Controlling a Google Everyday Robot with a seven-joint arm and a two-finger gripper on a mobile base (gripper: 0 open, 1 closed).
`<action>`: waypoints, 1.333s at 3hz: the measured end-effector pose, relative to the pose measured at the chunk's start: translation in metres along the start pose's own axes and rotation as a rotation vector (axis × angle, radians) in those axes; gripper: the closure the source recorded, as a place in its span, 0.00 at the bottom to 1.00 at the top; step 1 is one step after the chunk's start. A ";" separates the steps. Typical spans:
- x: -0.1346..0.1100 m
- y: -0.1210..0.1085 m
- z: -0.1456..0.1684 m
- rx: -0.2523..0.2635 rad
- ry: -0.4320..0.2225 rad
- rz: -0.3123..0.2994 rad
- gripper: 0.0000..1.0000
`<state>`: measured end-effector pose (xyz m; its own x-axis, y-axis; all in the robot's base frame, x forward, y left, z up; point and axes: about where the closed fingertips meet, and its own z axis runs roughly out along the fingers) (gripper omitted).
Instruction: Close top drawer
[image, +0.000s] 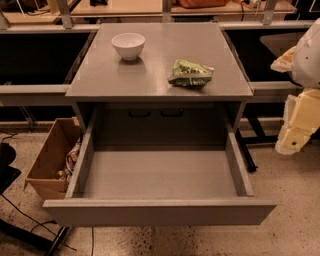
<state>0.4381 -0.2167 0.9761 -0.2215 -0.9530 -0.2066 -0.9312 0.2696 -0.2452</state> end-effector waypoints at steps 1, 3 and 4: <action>0.000 0.000 0.000 0.000 0.000 0.000 0.00; -0.023 0.055 0.017 0.051 -0.034 -0.059 0.16; -0.026 0.106 0.028 0.095 -0.027 -0.087 0.39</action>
Offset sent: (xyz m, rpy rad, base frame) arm -0.0317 0.0419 -0.0436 0.0110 -0.0215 0.0605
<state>0.3537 -0.1597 0.9289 -0.1324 -0.9696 -0.2056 -0.9146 0.1994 -0.3517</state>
